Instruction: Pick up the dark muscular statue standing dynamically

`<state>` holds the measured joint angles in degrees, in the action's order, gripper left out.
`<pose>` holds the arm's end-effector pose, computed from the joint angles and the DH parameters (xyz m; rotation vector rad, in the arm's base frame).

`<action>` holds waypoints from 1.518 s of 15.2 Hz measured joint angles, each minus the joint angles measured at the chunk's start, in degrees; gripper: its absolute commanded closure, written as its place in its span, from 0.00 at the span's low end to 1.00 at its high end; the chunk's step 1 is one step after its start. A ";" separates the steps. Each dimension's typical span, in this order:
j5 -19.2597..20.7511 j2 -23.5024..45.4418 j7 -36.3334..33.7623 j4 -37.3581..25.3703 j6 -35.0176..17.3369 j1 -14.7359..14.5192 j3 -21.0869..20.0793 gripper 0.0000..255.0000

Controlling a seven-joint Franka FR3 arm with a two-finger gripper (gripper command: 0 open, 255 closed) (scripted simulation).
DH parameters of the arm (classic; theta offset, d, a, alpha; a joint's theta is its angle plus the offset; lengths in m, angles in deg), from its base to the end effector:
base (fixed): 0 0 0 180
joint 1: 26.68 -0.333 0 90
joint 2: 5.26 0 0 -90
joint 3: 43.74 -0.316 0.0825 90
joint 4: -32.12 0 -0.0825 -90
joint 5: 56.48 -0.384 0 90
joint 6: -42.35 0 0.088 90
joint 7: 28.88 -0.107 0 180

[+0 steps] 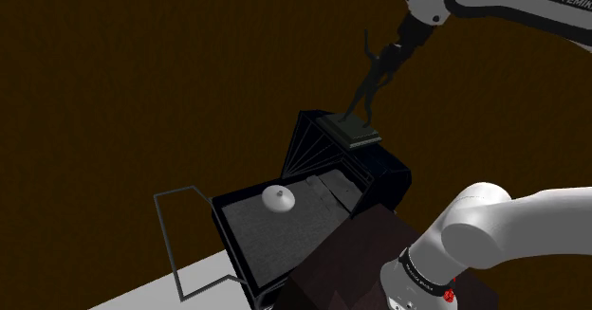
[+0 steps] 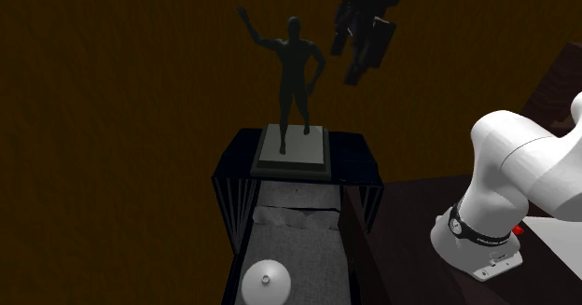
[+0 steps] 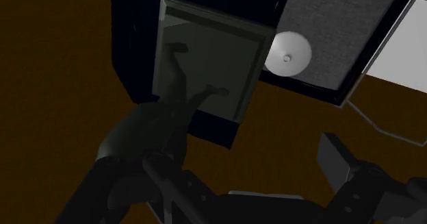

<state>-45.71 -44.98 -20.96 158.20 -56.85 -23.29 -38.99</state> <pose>0.3427 -0.0766 0.6504 2.9633 0.0277 0.3014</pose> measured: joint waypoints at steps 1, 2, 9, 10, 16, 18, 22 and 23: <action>1.33 1.20 0.02 -0.46 -0.89 0.66 0.18 0.00; 2.65 1.74 0.11 -1.21 -0.86 1.34 0.24 0.00; 10.97 9.36 0.73 -8.19 -3.33 5.50 1.59 0.00; 11.35 9.29 0.44 -7.53 -3.92 5.64 1.56 0.00; 12.25 8.72 -0.96 -2.82 -7.91 5.88 1.84 0.00; 12.34 8.51 -1.10 -2.17 -8.35 5.90 1.87 1.00; 12.38 8.41 -1.15 -2.02 -8.50 5.92 1.89 1.00; 12.38 8.41 -1.15 -2.01 -8.50 5.92 1.89 1.00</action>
<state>-33.33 -36.57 -22.11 156.19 -65.35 -17.37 -37.10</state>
